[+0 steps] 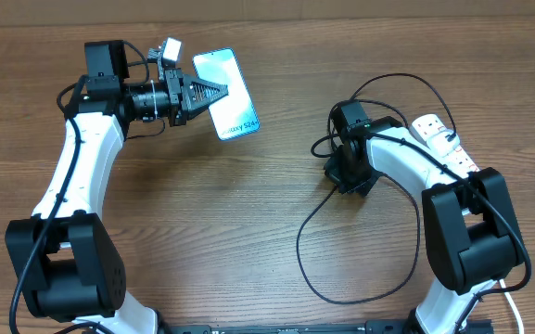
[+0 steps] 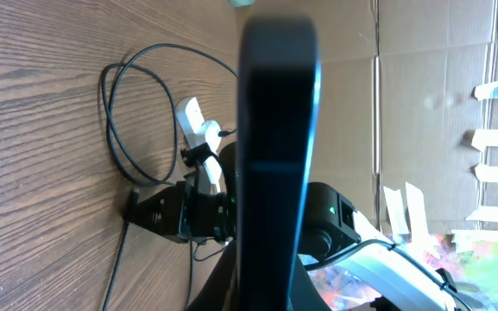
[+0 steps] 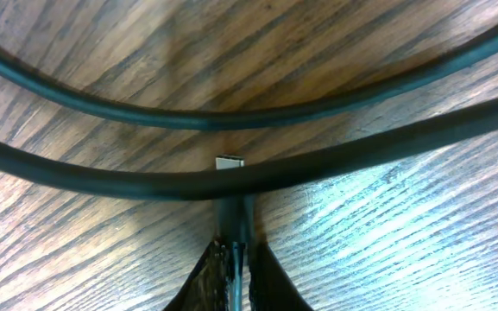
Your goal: Plug charger to phone and switch on socket
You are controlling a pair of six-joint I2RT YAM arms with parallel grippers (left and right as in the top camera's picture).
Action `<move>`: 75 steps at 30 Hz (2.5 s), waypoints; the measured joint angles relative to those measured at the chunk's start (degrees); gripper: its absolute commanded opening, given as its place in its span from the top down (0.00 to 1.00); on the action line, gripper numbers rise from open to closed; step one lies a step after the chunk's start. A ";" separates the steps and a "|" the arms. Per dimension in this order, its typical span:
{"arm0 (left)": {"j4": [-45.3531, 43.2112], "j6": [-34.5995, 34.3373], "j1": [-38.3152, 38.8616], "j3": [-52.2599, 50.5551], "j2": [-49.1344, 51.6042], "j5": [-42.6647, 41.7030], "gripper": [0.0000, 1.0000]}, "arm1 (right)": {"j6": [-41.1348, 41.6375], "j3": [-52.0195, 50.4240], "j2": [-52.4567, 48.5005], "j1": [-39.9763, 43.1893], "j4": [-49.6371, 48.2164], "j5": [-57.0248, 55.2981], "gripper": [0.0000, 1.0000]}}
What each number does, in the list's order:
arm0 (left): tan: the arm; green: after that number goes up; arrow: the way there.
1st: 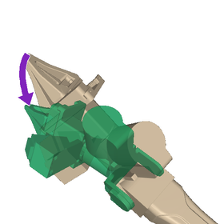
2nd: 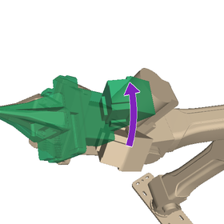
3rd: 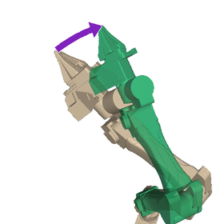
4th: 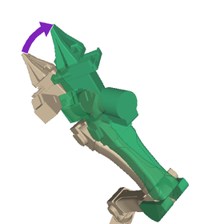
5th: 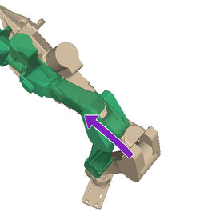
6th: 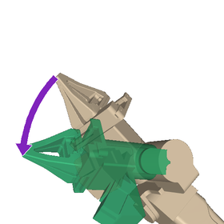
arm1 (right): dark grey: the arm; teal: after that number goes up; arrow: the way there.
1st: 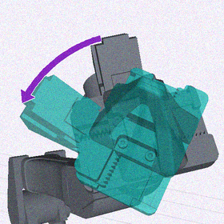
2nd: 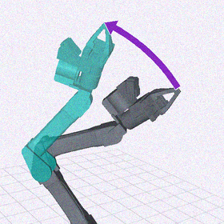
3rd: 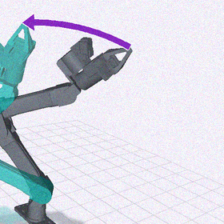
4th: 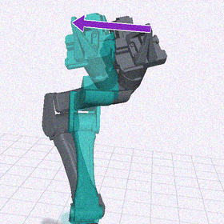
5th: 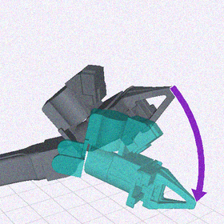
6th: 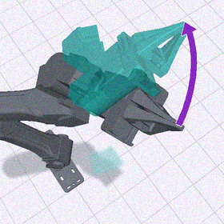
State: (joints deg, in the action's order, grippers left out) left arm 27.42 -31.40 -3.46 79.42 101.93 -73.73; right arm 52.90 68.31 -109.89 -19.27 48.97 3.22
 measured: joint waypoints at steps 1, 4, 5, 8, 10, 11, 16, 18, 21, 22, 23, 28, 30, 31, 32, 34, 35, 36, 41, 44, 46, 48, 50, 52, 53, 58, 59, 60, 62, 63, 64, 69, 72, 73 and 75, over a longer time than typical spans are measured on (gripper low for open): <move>0.02 0.00 0.00 0.00 0.00 0.00 0.96 | 0.02 0.00 0.00 0.00 -0.13 0.07 0.95; 0.00 0.00 -0.02 0.00 0.00 0.02 0.96 | 0.02 0.00 0.00 0.00 -0.35 0.39 0.96; 0.02 0.02 0.00 0.00 0.00 0.00 0.96 | 0.00 0.00 0.00 0.00 -0.37 0.42 0.96; 0.00 0.02 0.00 0.00 0.00 0.00 0.96 | 0.02 0.00 -0.02 0.00 -0.42 0.42 0.96; 0.02 0.00 0.00 0.00 0.00 0.00 0.96 | 0.00 0.00 0.00 0.00 -0.57 0.46 0.96; 0.02 0.00 -0.02 0.00 0.00 0.02 0.96 | -0.04 0.00 -0.02 0.00 -0.72 0.55 0.96; 0.02 0.00 0.00 0.00 0.00 0.00 0.96 | -1.27 0.00 -0.11 0.00 -1.79 1.49 0.96; 0.02 0.02 0.00 0.00 0.00 0.00 0.96 | -2.23 0.04 -0.13 0.00 -1.84 2.03 0.96; 0.00 0.00 0.00 0.00 0.00 0.02 0.96 | -4.59 0.46 -0.33 0.00 -1.84 2.67 0.96; 0.02 0.02 0.00 0.00 0.00 0.00 0.96 | -5.40 0.66 -0.35 0.00 -1.77 2.80 0.96; 0.00 0.02 0.00 0.00 0.00 0.02 0.96 | -6.25 0.83 -0.35 0.00 -1.79 2.97 0.96; 0.00 0.00 0.00 0.00 0.00 0.02 0.96 | -10.58 2.08 0.66 0.00 -1.84 4.04 0.96; -0.04 0.00 0.00 0.00 0.00 0.00 0.96 | -12.46 2.08 2.51 0.00 -1.73 4.28 0.96; -0.07 0.00 0.00 0.00 0.00 0.00 0.96 | -13.31 2.08 3.72 0.00 -1.62 4.39 0.96; -0.09 0.00 0.00 0.00 0.00 0.00 0.96 | -14.56 2.08 5.40 0.00 -1.53 4.72 0.96; -0.24 0.00 -0.02 0.00 0.00 0.00 0.96 | -16.98 2.12 8.50 0.00 -1.57 5.81 0.96; -0.28 0.02 0.00 0.00 0.00 0.00 0.96 | -18.29 2.16 10.10 0.00 -1.60 6.51 0.96; -0.28 0.00 0.00 0.00 0.00 0.00 0.96 | -19.32 2.21 11.37 0.00 -1.60 7.23 0.96; -3.67 -0.07 0.00 -0.02 0.00 -0.66 0.96 | -25.99 2.32 18.10 0.00 -1.75 13.38 0.96; -9.35 -0.59 0.00 -0.09 0.00 -3.06 0.96 | -30.08 2.32 21.64 -0.04 -1.42 18.47 0.96; -13.79 -1.75 -0.02 -0.15 0.00 -4.87 0.96 | -32.26 2.34 23.52 -0.26 -0.96 21.11 0.96; -17.11 -3.08 0.00 -0.15 0.00 -6.58 0.96 | -34.14 2.40 25.31 -0.90 -0.20 23.02 0.96; -19.39 -4.26 0.13 -0.15 0.00 -7.96 0.96 | -35.74 2.43 27.02 -2.34 0.87 23.71 0.96; -20.26 -4.72 0.39 -0.15 0.00 -8.66 0.96 | -36.50 2.45 27.85 -3.61 1.40 23.89 0.96; -21.05 -4.98 0.72 -0.17 0.00 -9.03 0.96 | -36.70 2.45 28.20 -4.42 1.66 23.93 0.96; -24.35 -5.09 4.11 -0.17 0.00 -9.44 0.96 | -37.59 3.43 29.29 -8.37 4.09 22.56 0.96; -24.48 -5.07 4.92 -0.17 0.00 -9.38 0.96 | -37.66 4.28 29.31 -9.18 5.46 21.27 0.96; -24.48 -4.96 5.66 -0.17 0.00 -9.25 0.96 | -37.66 5.18 29.31 -9.94 6.64 19.82 0.96; -24.48 -4.59 7.08 -0.17 0.00 -8.61 0.96 | -37.73 7.56 29.33 -11.82 9.57 15.89 0.96; -24.48 -4.42 7.65 -0.17 0.00 -8.39 0.96 | -37.77 8.46 29.38 -12.57 10.38 14.49 0.96; -24.48 -4.11 8.17 -0.17 0.00 -8.11 0.96 | -37.75 9.40 29.38 -13.33 10.99 13.09 0.96; -24.50 -2.51 9.55 -0.17 0.00 -6.91 0.96 | -37.75 11.19 29.92 -16.28 11.47 9.25 0.96; -24.50 -1.42 10.01 -0.17 0.00 -6.38 0.96 | -37.75 11.19 29.97 -17.49 11.74 8.33 0.96; -24.50 -1.16 10.14 -0.17 0.00 -6.32 0.96 | -37.73 11.19 29.97 -17.86 11.63 8.17 0.96; -24.50 -0.74 10.23 -0.17 0.00 -6.14 0.96 | -37.73 11.19 29.97 -18.51 11.41 7.91 0.96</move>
State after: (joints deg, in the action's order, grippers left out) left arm 2.92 -32.14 6.76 79.24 101.93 -79.88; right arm 15.18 79.50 -79.92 -37.78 60.38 11.14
